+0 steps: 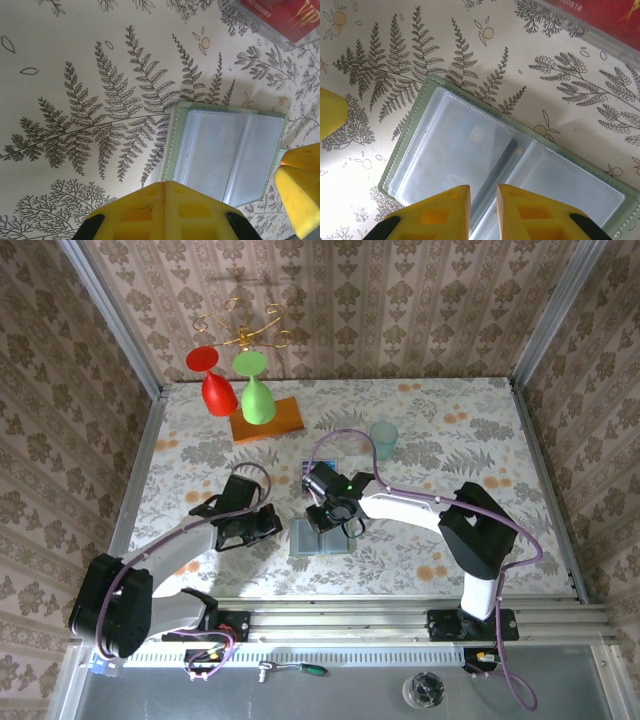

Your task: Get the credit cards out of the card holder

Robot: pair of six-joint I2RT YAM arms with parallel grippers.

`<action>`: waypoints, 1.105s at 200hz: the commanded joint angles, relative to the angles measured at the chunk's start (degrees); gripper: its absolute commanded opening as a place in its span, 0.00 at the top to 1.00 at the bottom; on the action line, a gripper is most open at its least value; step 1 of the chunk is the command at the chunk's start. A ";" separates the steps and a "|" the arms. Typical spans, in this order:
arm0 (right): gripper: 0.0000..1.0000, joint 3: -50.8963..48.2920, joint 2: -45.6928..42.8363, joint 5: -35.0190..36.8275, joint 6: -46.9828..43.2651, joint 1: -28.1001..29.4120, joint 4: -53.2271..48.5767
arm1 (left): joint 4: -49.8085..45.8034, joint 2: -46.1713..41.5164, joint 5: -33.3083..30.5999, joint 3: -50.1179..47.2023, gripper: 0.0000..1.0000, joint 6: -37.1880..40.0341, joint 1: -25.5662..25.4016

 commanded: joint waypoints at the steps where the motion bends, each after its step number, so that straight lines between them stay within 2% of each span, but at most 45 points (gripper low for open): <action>1: 0.77 -1.84 -1.76 -1.62 3.23 0.45 5.29 | 0.97 0.71 0.75 -0.85 0.97 1.29 -0.76; 27: 0.77 -3.23 -2.05 -3.70 6.33 0.38 7.50 | 4.21 1.92 1.14 0.05 0.98 1.81 -1.01; 54: 0.77 -5.27 -1.99 -6.38 11.11 0.51 10.87 | 2.50 4.18 0.95 3.53 0.98 3.40 -1.71; 102: 0.79 -4.86 -0.60 -8.90 15.67 0.43 9.34 | 3.78 6.31 0.34 3.28 1.00 1.91 -4.57; 148: 0.74 -4.85 0.70 -11.36 18.79 0.19 9.95 | 6.77 6.71 -0.61 0.97 1.00 -2.19 -7.50; 221: 0.68 -5.81 1.16 -12.95 20.98 0.19 12.30 | 2.55 7.15 -4.00 0.66 1.00 -0.98 -8.13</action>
